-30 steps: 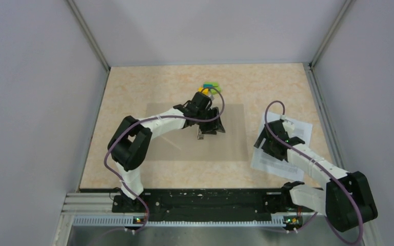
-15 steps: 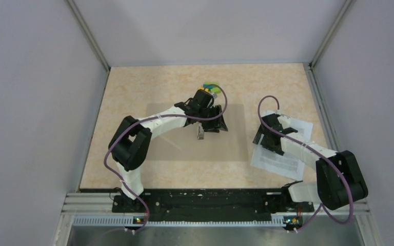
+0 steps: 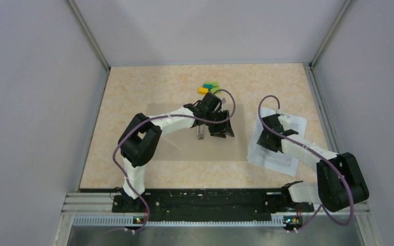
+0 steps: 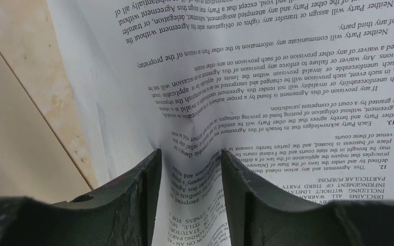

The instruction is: Put the files into the folder

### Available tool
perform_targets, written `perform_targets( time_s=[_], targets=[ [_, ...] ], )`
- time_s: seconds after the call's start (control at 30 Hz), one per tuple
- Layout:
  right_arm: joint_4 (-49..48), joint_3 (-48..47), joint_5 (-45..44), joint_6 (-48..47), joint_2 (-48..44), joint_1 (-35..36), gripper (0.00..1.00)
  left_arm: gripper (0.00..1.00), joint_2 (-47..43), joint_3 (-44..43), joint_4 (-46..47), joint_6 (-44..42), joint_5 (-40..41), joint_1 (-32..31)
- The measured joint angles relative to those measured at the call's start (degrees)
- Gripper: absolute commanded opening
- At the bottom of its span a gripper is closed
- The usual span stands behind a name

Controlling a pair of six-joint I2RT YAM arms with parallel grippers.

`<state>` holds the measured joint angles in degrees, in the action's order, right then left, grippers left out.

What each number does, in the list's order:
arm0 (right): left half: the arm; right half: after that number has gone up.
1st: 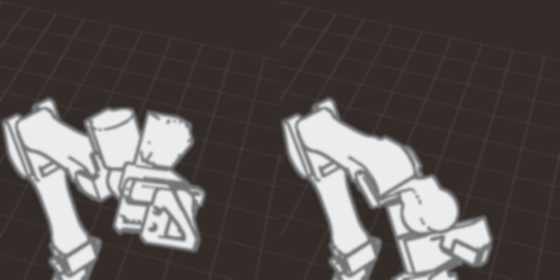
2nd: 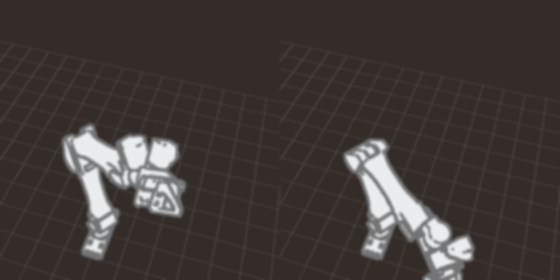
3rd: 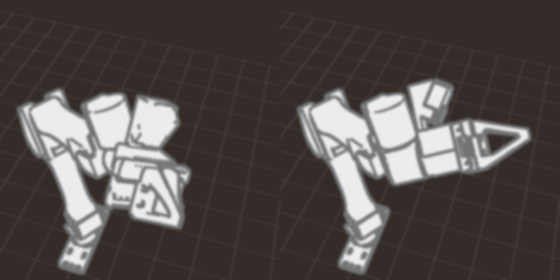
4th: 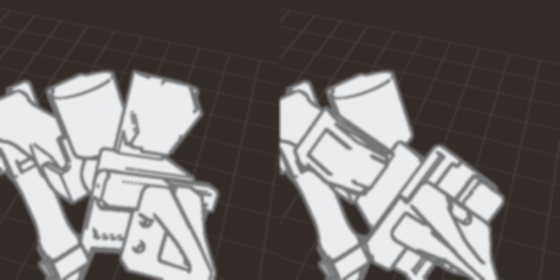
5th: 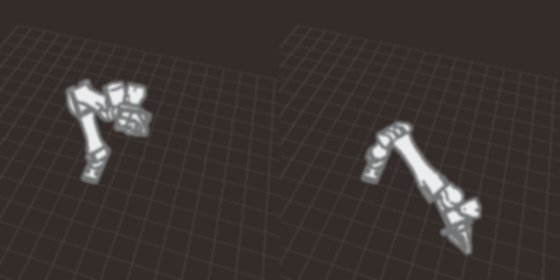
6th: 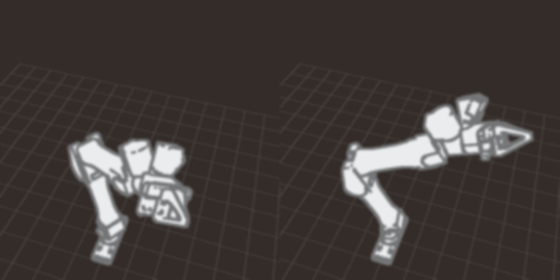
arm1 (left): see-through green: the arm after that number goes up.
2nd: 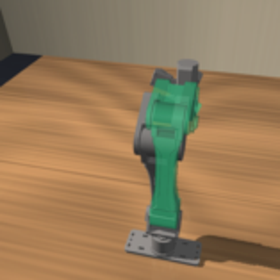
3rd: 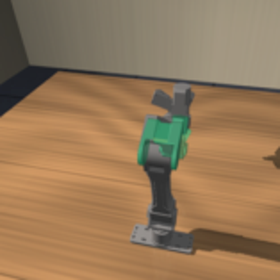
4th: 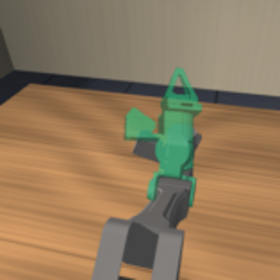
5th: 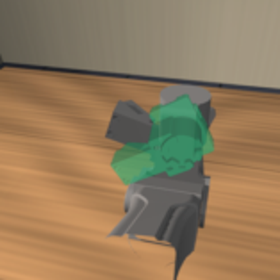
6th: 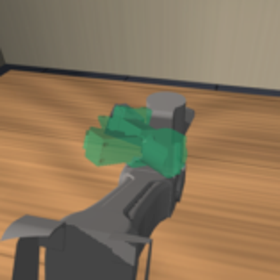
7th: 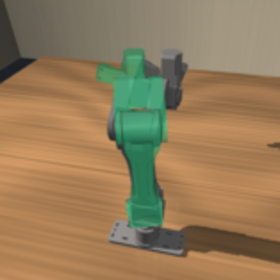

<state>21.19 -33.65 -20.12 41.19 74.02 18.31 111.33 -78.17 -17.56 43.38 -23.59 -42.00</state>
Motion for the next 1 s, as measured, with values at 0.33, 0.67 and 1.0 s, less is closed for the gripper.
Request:
perform_targets(
  time_s=[0.33, 0.67, 1.0],
  targets=[
    [3.76, 0.13, 1.92, -0.04, -4.22, 0.0, 0.28, 0.52, 4.74, -2.8, 2.08, 1.81, -5.77, -3.45],
    [7.17, -3.21, 4.46, 0.07, -9.44, 0.0, 0.26, 0.56, 5.35, -3.52, 10.01, 8.46, -13.53, -3.93],
    [5.97, -4.28, 8.26, 3.32, -10.01, 0.68, 0.26, 0.58, 5.35, 5.84, 25.83, 22.71, -19.34, -4.31]
  ],
)
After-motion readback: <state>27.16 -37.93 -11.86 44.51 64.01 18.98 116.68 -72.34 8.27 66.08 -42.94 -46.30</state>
